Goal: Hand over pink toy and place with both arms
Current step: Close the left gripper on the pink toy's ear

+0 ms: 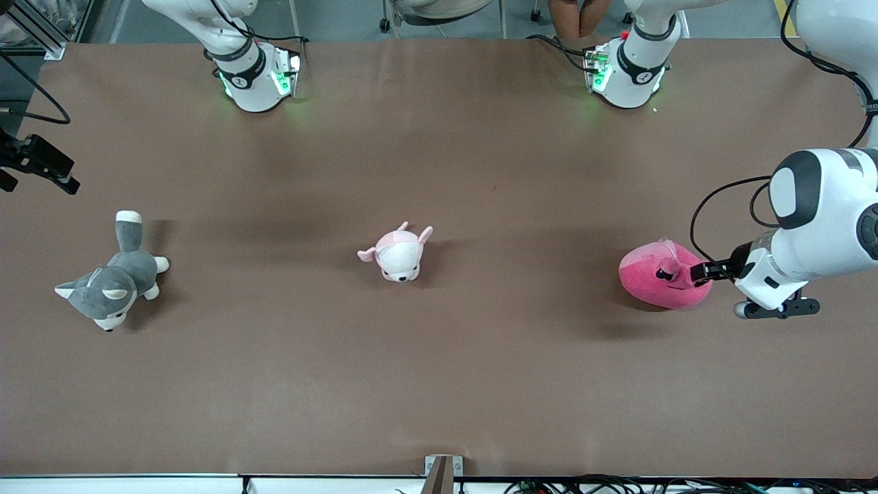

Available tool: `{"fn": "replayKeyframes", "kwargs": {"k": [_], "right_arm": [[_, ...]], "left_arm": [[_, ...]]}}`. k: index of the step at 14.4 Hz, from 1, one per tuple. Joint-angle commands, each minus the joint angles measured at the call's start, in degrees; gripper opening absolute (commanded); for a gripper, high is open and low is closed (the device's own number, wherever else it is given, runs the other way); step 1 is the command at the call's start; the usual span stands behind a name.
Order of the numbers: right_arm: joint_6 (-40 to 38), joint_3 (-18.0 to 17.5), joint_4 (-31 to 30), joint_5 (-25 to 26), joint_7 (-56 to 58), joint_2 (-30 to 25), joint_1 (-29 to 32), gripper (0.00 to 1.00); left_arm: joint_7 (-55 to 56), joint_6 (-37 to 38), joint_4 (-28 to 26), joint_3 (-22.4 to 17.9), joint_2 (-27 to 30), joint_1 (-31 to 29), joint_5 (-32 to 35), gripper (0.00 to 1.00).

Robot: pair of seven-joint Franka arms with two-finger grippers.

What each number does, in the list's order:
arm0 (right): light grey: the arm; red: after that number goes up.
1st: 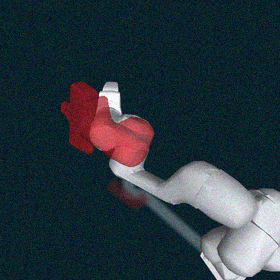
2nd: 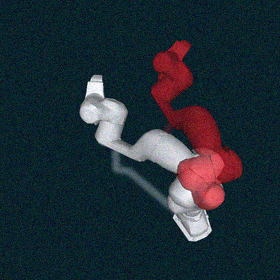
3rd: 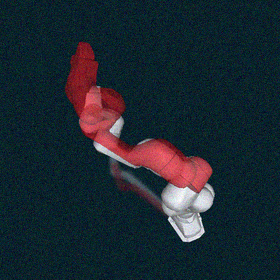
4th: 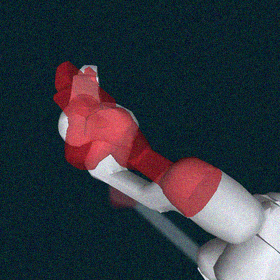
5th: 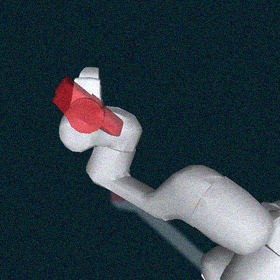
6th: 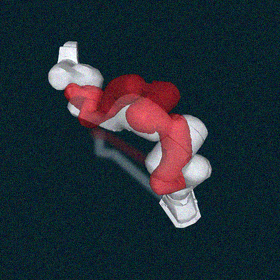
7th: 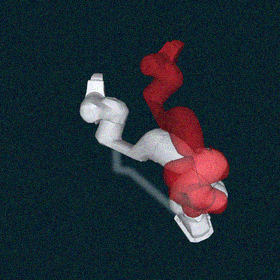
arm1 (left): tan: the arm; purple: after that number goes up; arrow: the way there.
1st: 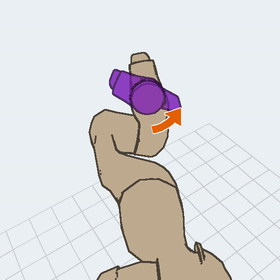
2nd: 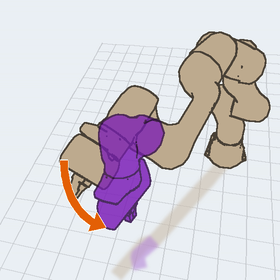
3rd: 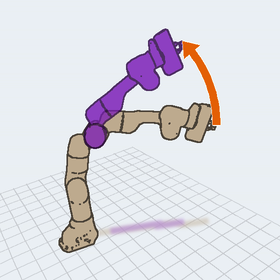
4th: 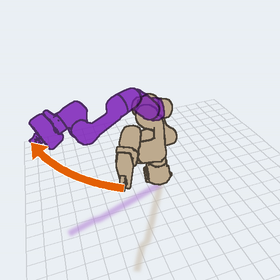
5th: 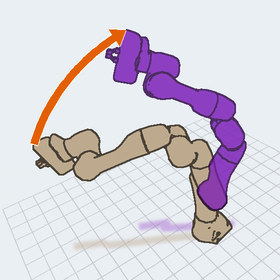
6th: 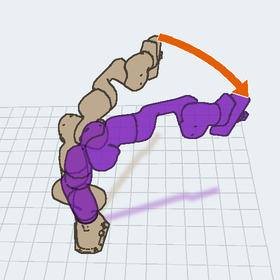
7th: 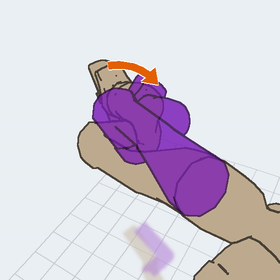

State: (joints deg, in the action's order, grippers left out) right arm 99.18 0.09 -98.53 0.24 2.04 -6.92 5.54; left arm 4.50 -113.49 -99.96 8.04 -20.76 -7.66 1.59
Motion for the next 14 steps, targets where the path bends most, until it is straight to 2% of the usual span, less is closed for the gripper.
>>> {"fn": "replayKeyframes", "kwargs": {"k": [1,3,5,7,9,12,14], "right_arm": [[-0.9,-0.4,-0.4,1.1,0.1,-1.0,0.4,1.0],[-0.9,-0.4,-0.3,1.2,0.2,-1.0,0.3,1.0],[-1.1,-0.4,-0.3,1.1,-0.4,-1.0,0.5,1.0],[-0.5,-0.4,-0.3,0.6,-0.4,-1.0,0.5,1.0],[-1.0,-0.4,0.1,0.5,0.2,-1.0,0.4,1.0],[-1.0,-0.4,0.0,0.5,0.3,-1.0,0.3,1.0],[-1.3,-0.4,-0.3,0.5,-0.4,-1.0,0.4,1.0]], "left_arm": [[-0.2,-0.2,-1.5,0.3,0.6,-0.4,0.3,0.53],[-0.1,0.3,-1.7,0.4,0.6,-0.4,0.3,0.37],[0.1,0.3,-2.0,0.5,0.8,-0.3,0.3,0.12],[0.2,0.4,-1.9,0.8,1.4,-0.3,0.1,0.0],[0.1,1.7,-1.5,1.0,2.9,-0.3,-0.7,0.0],[2.7,5.8,-0.2,1.4,6.0,0.1,-12.3,0.0],[8.5,9.0,3.6,5.4,6.6,0.2,-13.2,0.0]]}}
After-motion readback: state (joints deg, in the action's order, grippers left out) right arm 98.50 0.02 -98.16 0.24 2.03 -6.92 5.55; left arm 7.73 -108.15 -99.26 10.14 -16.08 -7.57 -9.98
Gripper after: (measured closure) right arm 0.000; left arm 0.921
